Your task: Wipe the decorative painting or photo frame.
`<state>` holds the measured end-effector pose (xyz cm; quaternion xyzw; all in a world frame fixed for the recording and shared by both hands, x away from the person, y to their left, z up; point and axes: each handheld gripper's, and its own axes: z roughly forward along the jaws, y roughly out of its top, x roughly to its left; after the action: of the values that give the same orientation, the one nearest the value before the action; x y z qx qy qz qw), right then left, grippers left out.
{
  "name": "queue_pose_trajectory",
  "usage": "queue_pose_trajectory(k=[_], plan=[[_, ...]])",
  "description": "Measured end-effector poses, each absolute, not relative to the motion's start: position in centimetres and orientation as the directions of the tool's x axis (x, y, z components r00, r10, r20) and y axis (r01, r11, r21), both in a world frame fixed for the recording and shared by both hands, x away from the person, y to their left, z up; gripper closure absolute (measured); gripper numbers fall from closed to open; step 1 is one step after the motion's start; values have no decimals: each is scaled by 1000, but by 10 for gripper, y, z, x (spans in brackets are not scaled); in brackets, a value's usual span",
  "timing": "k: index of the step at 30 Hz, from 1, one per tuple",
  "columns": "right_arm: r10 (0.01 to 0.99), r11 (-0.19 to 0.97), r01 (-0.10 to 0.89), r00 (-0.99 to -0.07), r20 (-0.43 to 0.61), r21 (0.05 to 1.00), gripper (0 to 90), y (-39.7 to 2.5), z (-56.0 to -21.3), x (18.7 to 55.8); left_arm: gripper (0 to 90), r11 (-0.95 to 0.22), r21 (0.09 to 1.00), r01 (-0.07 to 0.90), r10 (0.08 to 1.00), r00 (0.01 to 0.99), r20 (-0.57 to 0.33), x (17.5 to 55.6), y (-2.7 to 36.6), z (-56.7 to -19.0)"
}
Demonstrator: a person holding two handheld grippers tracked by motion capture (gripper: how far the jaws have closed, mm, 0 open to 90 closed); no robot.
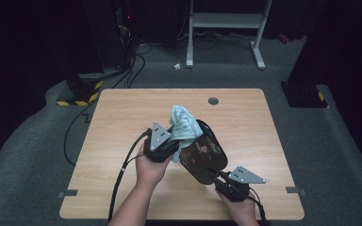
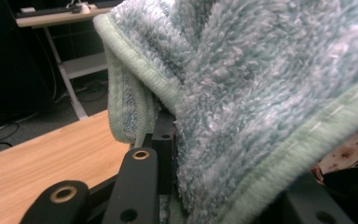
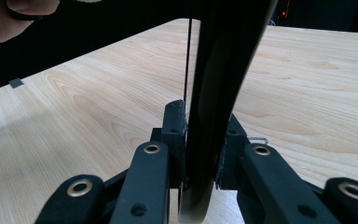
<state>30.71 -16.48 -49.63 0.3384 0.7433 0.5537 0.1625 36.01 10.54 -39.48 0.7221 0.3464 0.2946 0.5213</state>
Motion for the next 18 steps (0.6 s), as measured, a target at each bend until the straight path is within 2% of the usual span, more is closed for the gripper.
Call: queue_pose_trajectory(k=[8,12,18], plan=[[684,162,322,-718,130,933,771,-165,-496,307,687,-219,964,150,743,666,65,335,85,-392],[683,163,320,-719,127,933,771,-165,-496,307,687,-253,961,113,697,710,100,318,69,-393],[683,162,321,-719,129,933,771,-165,-496,307,686,-273,955,119,701,704,113,319,66,-399]])
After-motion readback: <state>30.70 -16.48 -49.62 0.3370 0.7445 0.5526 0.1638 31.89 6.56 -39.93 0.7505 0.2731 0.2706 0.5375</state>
